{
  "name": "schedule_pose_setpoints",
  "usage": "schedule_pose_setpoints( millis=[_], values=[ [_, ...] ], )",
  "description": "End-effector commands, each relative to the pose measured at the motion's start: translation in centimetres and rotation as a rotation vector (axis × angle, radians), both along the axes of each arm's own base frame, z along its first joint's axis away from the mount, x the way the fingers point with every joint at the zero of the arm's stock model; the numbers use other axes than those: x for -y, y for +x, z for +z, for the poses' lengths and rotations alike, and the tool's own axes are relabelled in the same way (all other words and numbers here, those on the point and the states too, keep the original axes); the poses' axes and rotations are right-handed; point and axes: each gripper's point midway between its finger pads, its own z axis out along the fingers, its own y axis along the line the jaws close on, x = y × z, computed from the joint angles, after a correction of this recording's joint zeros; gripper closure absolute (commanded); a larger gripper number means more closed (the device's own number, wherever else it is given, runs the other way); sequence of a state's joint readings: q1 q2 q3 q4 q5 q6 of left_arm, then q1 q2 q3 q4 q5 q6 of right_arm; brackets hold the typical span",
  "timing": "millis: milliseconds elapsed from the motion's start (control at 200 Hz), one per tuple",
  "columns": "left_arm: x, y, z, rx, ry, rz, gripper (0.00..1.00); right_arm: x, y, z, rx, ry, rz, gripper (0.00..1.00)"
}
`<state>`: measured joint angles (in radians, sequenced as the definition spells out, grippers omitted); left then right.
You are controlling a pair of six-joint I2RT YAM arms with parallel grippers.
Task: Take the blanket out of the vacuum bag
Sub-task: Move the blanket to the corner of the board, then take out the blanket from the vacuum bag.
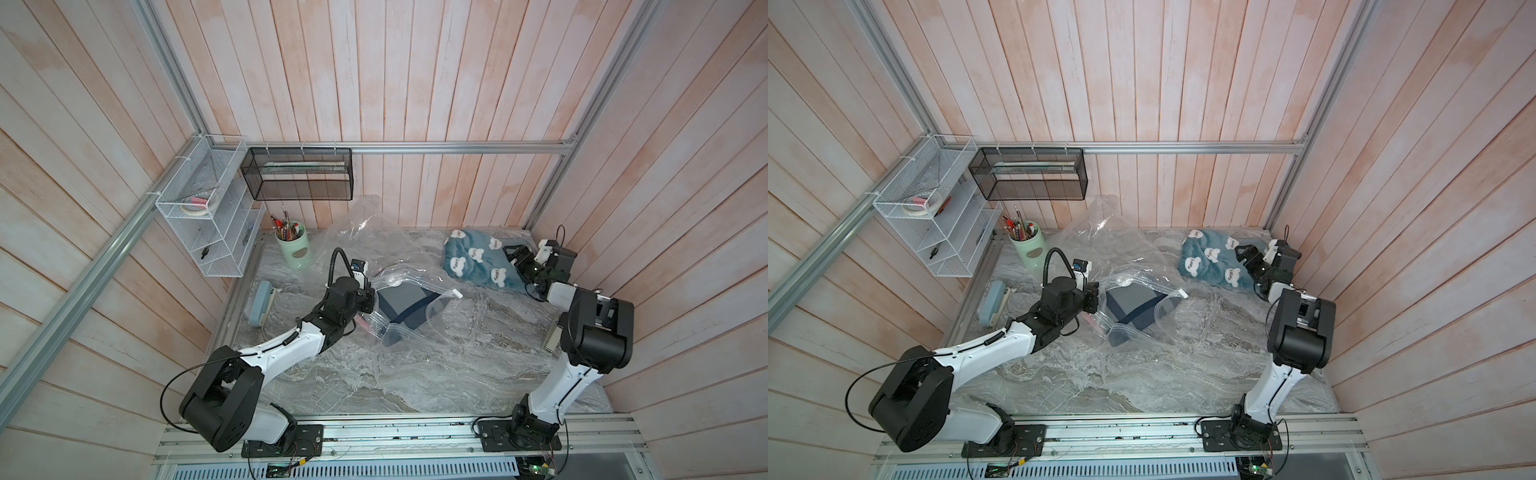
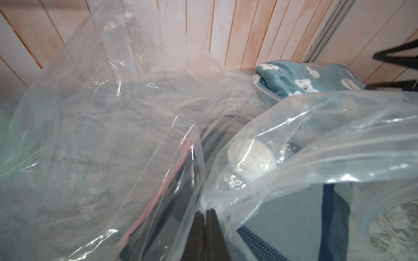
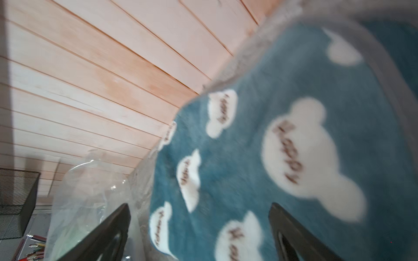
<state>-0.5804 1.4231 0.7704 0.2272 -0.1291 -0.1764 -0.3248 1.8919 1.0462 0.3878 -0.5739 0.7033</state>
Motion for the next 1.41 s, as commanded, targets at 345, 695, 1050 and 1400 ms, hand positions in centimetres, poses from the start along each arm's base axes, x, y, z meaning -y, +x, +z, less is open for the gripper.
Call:
schedule_pose_setpoints(
  millis=[345,695,1050,1400],
  values=[
    [1.7,0.4,3.4,0.056,-0.097,-0.071,1.00,0.7,-2.0,-4.2,-0.134,-0.030,-0.037,0.02],
    [2.1,1.0,5.8,0.073,-0.099,-0.076,1.00,0.8,-3.7,8.2,0.062,-0.230,-0.053,0.06],
    [4.3,2.4,6.4,0.080,-0.117,-0.136,1.00,-7.5,-9.1,14.9,0.323,-0.187,0.133,0.10],
    [5.0,2.5,6.2,0.070,-0.140,-0.157,1.00,-15.8,-14.2,17.3,0.427,-0.088,0.278,0.02]
  ],
)
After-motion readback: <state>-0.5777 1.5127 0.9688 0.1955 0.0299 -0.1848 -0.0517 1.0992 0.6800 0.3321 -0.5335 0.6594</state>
